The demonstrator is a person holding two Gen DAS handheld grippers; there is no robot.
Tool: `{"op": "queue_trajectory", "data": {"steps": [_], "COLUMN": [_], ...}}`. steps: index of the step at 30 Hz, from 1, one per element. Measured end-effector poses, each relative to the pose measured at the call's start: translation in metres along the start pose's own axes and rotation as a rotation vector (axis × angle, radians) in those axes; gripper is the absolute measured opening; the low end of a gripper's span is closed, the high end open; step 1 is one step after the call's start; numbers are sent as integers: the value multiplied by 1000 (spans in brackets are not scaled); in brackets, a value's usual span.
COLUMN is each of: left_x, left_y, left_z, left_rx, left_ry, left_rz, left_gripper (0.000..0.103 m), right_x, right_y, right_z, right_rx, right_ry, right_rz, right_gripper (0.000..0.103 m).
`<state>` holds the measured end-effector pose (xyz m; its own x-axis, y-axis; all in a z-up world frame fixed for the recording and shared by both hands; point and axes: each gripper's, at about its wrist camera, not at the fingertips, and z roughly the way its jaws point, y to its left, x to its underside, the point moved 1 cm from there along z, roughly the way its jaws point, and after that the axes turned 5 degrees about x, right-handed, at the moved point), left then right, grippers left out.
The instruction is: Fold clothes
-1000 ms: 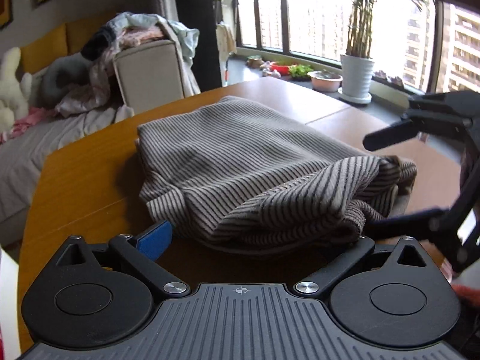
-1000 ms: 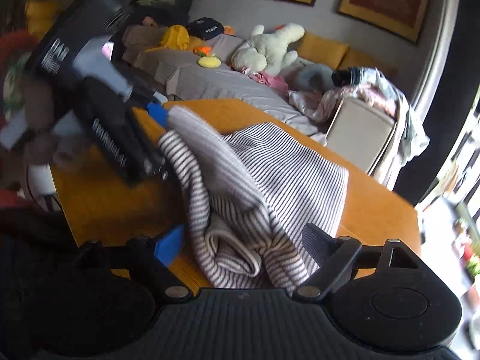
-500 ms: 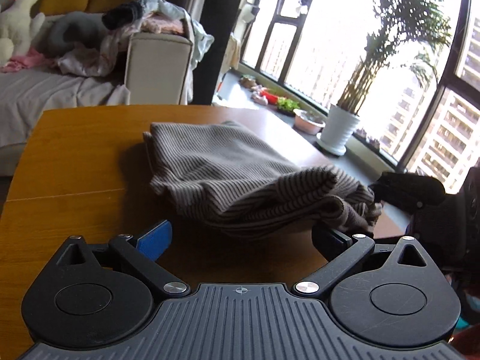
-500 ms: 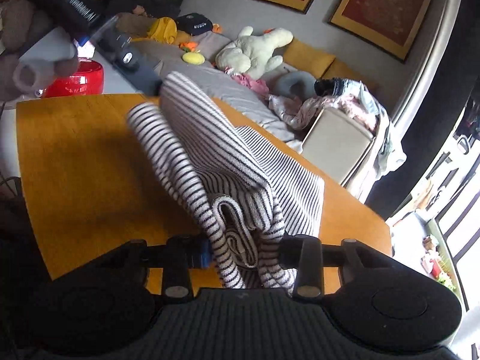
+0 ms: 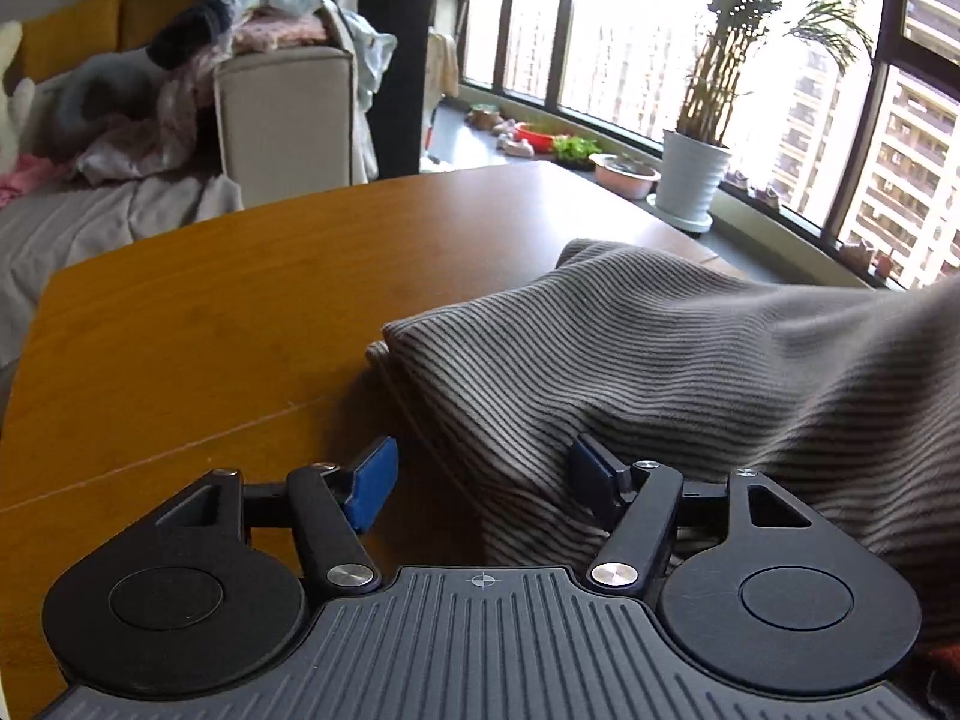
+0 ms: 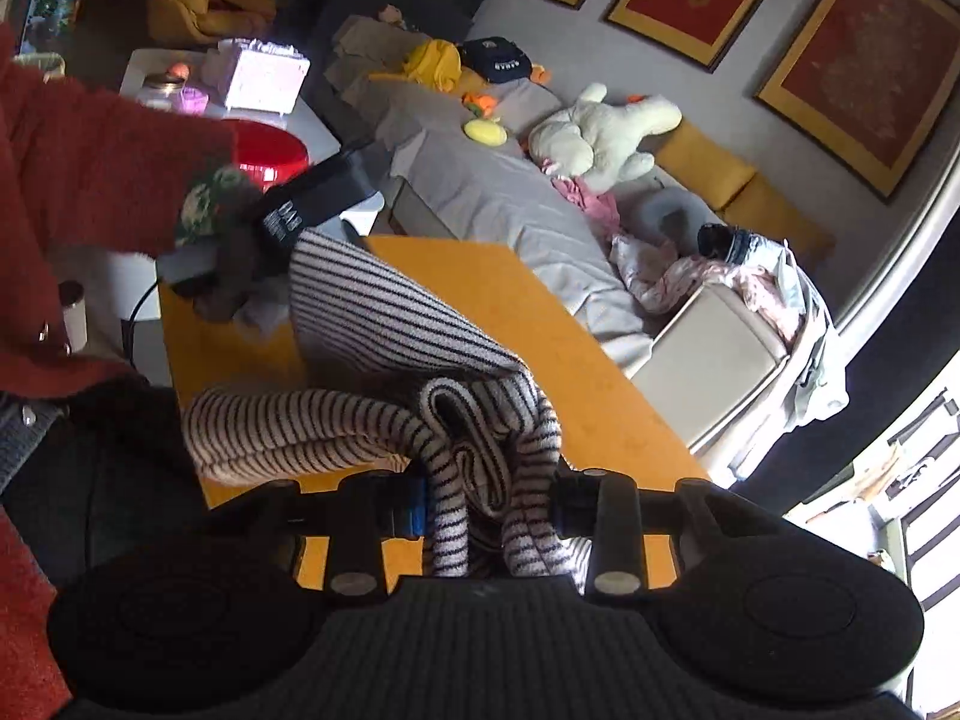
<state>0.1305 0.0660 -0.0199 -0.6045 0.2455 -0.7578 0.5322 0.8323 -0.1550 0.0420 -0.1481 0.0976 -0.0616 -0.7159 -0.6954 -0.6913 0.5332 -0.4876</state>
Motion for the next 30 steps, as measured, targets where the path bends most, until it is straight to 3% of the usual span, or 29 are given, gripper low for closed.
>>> {"op": "queue_trajectory", "data": {"steps": [2, 5, 8, 11, 15, 18, 22, 24, 27, 29, 30], "left_x": [4, 8, 12, 12, 4, -11, -35, -44, -50, -54, -57], "left_y": [0, -4, -5, 0, -1, -8, -18, -31, -44, -37, -31], "left_z": [0, 7, 9, 2, -31, -61, -79, -65, -30, -3, 9], "left_rx": [44, 45, 52, 39, -25, -61, 25, 69, 83, 59, 45], "left_ry": [8, 34, 42, 39, -18, -116, -238, -225, -164, -118, -96], "left_rz": [9, 60, 68, 47, 93, 130, 138, 187, 256, 237, 214], "left_gripper": [68, 66, 66, 66, 68, 71, 79, 80, 81, 80, 80], "right_x": [-9, -7, 9, 28, 46, 56, 60, 63, 76, 96, 104], "right_y": [-24, -52, -69, -69, -78, -88, -102, -110, -112, -102, -98], "right_z": [33, 101, 166, 200, 202, 193, 168, 163, 179, 192, 193], "right_rx": [-40, -115, -194, -201, -179, -163, -79, 5, 108, 144, 155], "right_ry": [-3, 29, 91, 116, 92, 69, -7, 3, 124, 200, 194], "right_rz": [32, 128, 258, 338, 472, 553, 633, 657, 653, 633, 643], "right_gripper": [34, 35, 41, 50, 67, 71, 74, 72, 69, 68, 68]}}
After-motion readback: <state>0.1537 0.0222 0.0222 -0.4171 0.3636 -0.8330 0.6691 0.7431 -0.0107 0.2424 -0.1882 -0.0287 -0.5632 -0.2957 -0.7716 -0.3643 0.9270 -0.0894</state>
